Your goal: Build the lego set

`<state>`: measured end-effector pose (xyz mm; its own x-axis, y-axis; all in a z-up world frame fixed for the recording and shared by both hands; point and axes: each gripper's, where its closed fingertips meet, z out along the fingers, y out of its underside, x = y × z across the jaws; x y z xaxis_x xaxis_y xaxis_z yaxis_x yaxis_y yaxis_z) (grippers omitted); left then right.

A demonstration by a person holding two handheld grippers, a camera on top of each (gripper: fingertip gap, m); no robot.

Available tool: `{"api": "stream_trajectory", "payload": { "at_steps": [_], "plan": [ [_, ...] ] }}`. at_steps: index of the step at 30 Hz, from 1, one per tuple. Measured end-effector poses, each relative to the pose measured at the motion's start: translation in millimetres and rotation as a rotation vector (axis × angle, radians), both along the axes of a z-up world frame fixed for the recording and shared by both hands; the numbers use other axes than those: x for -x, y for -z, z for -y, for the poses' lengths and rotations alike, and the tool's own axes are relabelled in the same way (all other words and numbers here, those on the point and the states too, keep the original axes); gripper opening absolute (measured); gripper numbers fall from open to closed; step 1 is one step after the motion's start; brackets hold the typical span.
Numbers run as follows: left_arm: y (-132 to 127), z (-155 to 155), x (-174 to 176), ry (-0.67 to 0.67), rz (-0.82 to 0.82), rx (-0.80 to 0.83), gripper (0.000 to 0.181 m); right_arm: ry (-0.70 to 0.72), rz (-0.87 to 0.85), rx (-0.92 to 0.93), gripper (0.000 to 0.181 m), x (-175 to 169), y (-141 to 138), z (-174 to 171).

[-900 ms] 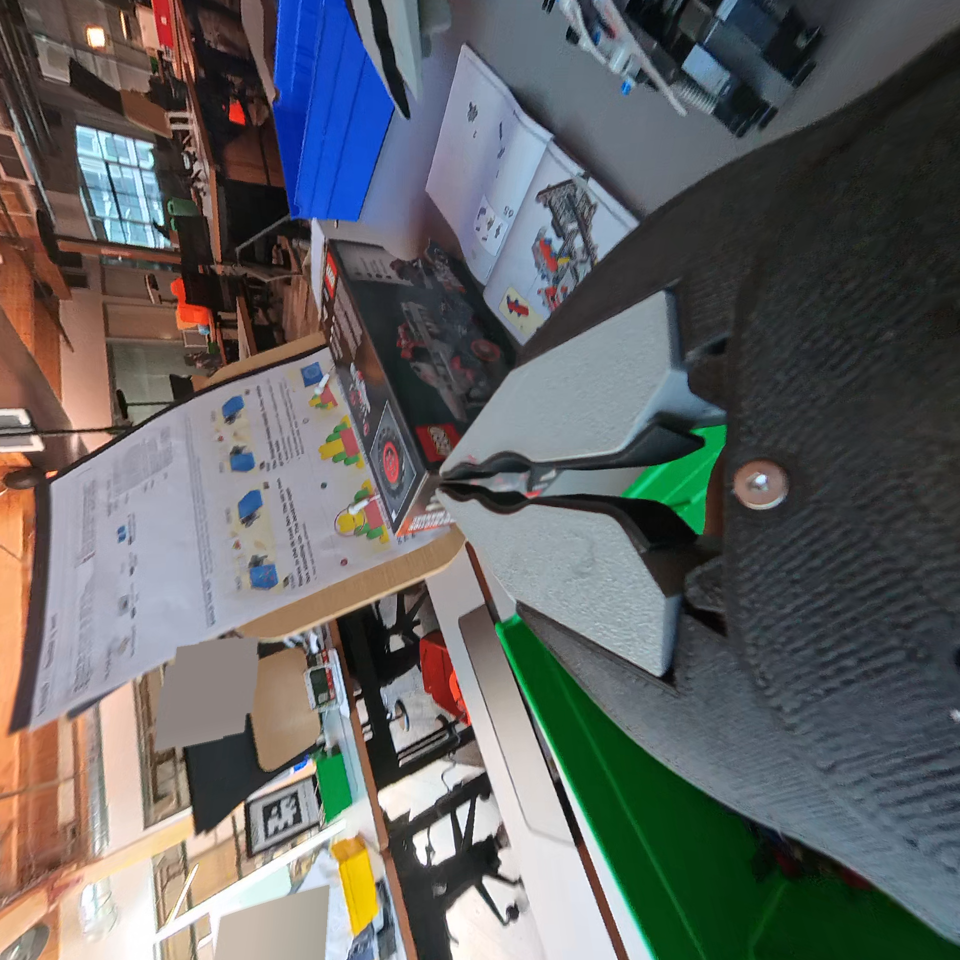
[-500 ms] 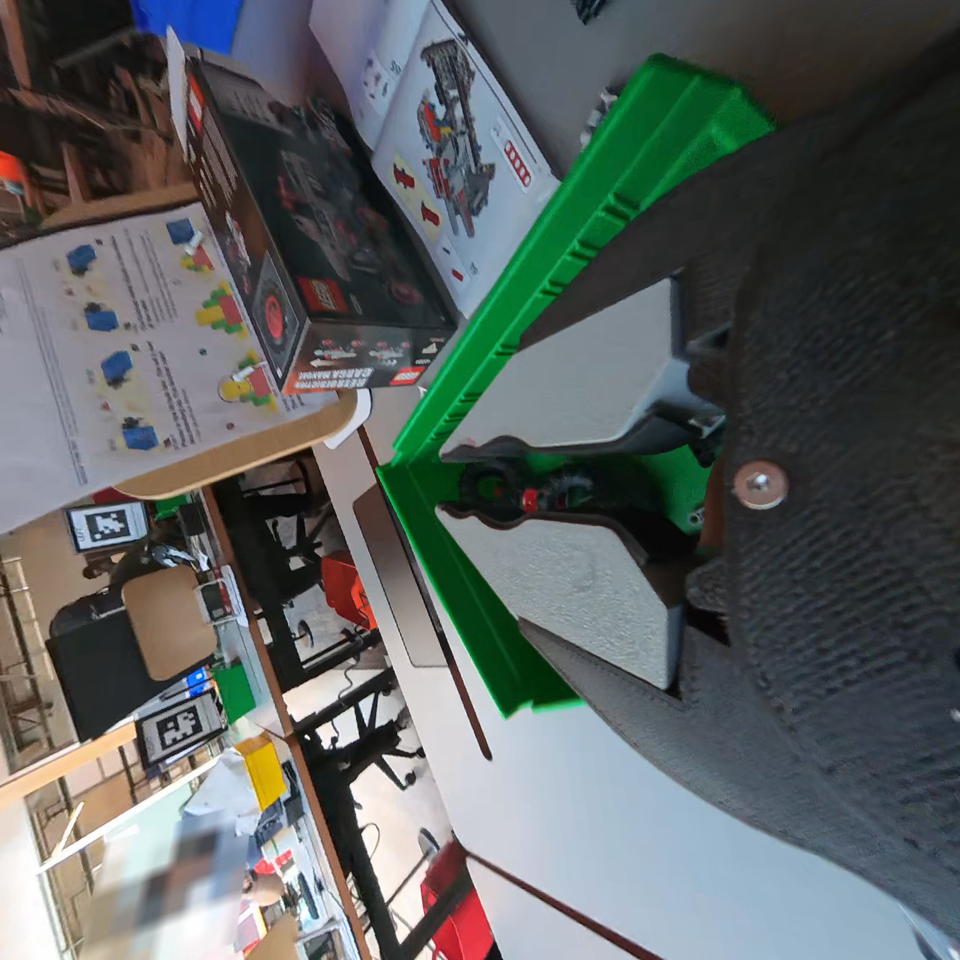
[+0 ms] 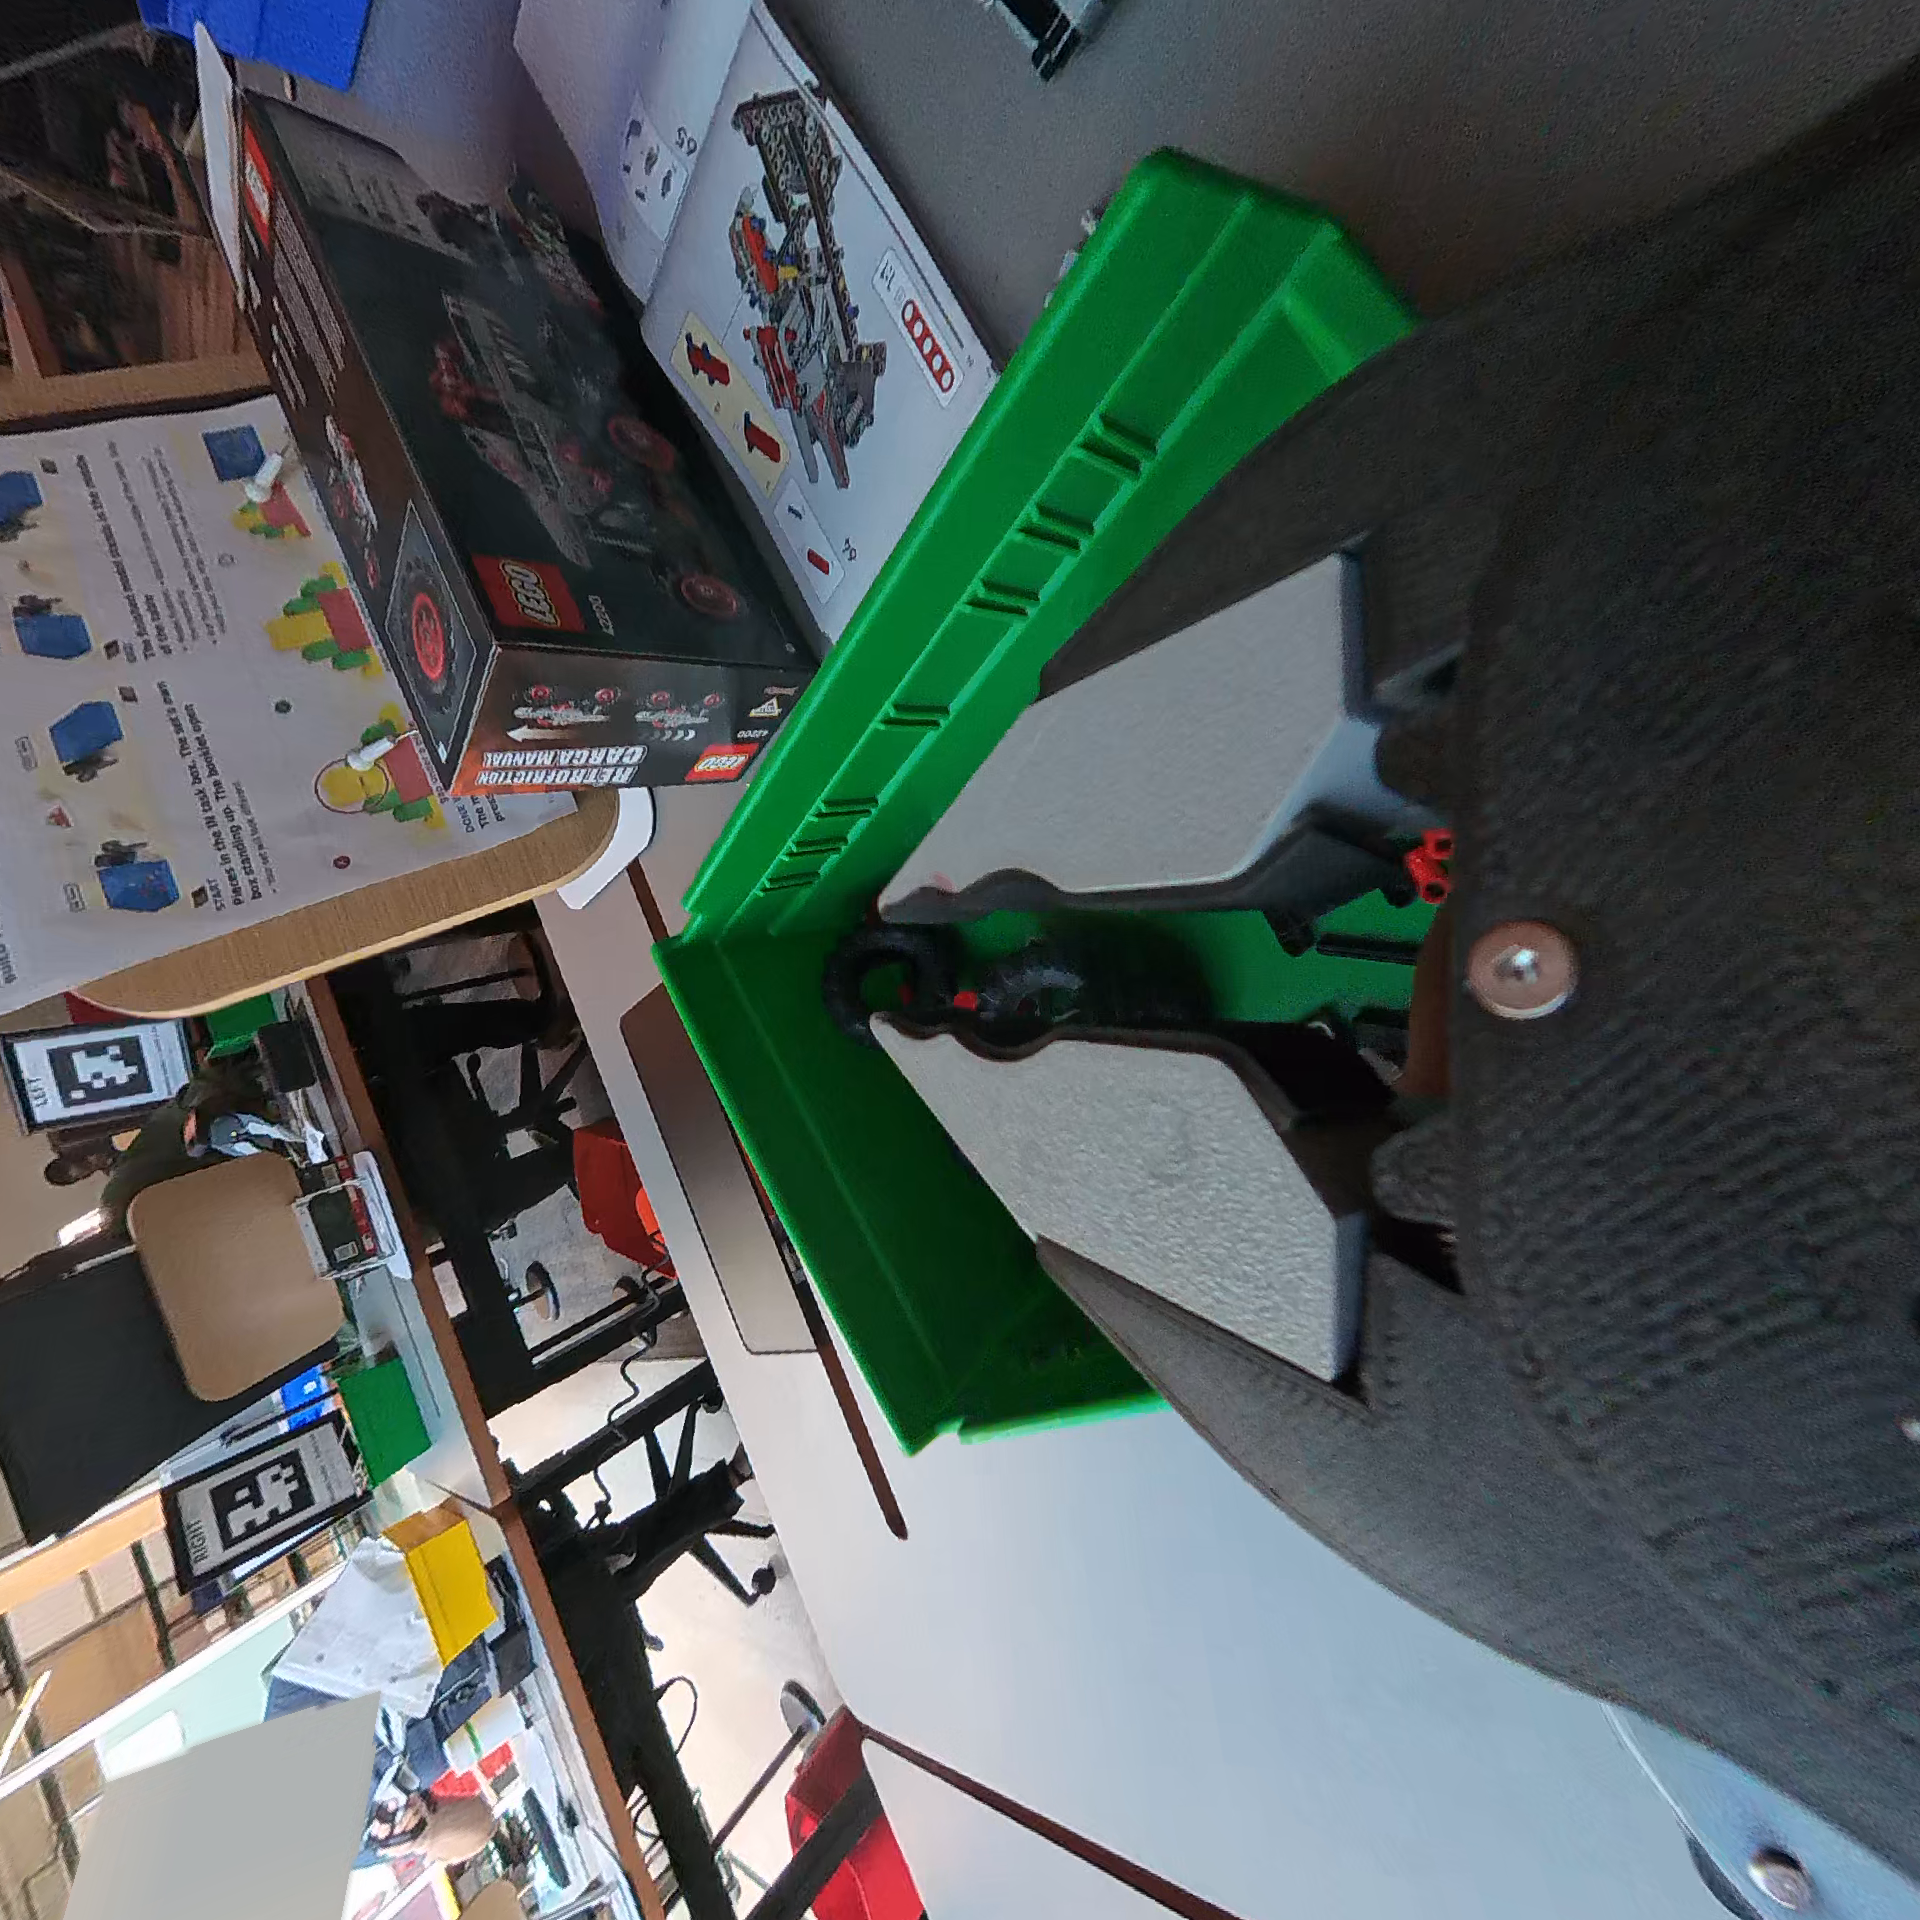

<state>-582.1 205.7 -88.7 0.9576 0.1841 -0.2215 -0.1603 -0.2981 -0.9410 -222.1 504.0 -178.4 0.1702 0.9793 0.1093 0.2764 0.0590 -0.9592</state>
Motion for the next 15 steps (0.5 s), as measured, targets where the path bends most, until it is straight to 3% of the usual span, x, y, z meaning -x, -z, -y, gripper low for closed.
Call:
{"api": "stream_trajectory", "payload": {
  "at_steps": [9,15],
  "plan": [
    [10,-36,-10,0.023,0.011,0.060,0.013,-0.068,0.074,-0.032,0.018,1,10,15],
    [13,-40,-6,0.018,-0.057,0.148,0.009,-0.085,0.087,-0.016,0.018,-1,12,15]
  ]
}}
